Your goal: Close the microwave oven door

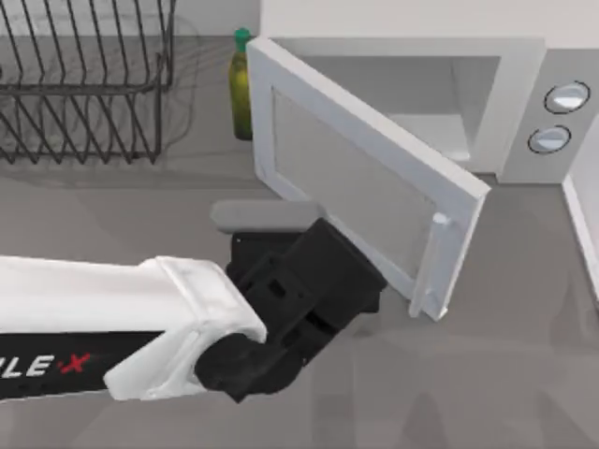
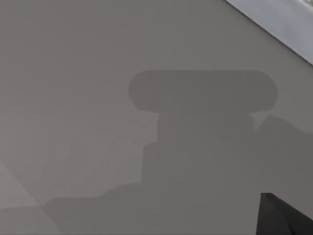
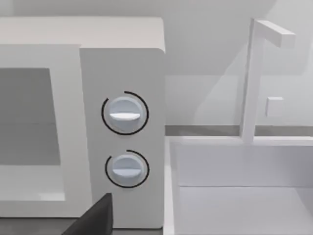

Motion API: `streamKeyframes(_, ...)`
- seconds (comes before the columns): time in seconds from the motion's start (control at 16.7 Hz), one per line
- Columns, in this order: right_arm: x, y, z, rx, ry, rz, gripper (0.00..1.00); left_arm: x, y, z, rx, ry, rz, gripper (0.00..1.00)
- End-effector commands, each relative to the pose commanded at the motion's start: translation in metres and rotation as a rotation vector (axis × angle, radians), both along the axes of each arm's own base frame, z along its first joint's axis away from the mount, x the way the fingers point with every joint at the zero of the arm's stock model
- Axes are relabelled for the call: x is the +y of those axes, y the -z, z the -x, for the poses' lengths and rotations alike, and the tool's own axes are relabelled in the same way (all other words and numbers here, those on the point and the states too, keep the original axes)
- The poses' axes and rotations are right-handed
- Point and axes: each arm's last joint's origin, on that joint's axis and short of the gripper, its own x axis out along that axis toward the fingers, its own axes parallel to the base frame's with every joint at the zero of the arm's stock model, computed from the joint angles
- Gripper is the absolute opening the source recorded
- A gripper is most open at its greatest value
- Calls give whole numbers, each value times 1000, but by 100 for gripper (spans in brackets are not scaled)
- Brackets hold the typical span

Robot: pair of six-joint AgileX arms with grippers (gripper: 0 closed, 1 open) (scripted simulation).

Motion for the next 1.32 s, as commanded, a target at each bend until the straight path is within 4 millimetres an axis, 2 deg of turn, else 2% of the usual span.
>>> streamKeyframes(0.18,0,0,0,0,0,0,100,-41,-5,-1,-11,0,17,0)
streamKeyframes(0.3,0,0,0,0,0,0,100,-59,-3,1,-10,0,14,0)
streamKeyframes(0.42,0,0,0,0,0,0,100,-67,-1,3,-8,0,9,0)
streamKeyframes(0.66,0,0,0,0,0,0,100,-67,-1,2,-9,-3,14,0)
streamKeyframes(0.78,0,0,0,0,0,0,100,-75,1,3,-5,-2,5,0)
streamKeyframes(1.2,0,0,0,0,0,0,100,-148,-4,2,-13,-2,22,0)
streamKeyframes(1.32,0,0,0,0,0,0,100,-161,-2,4,-11,-2,18,0)
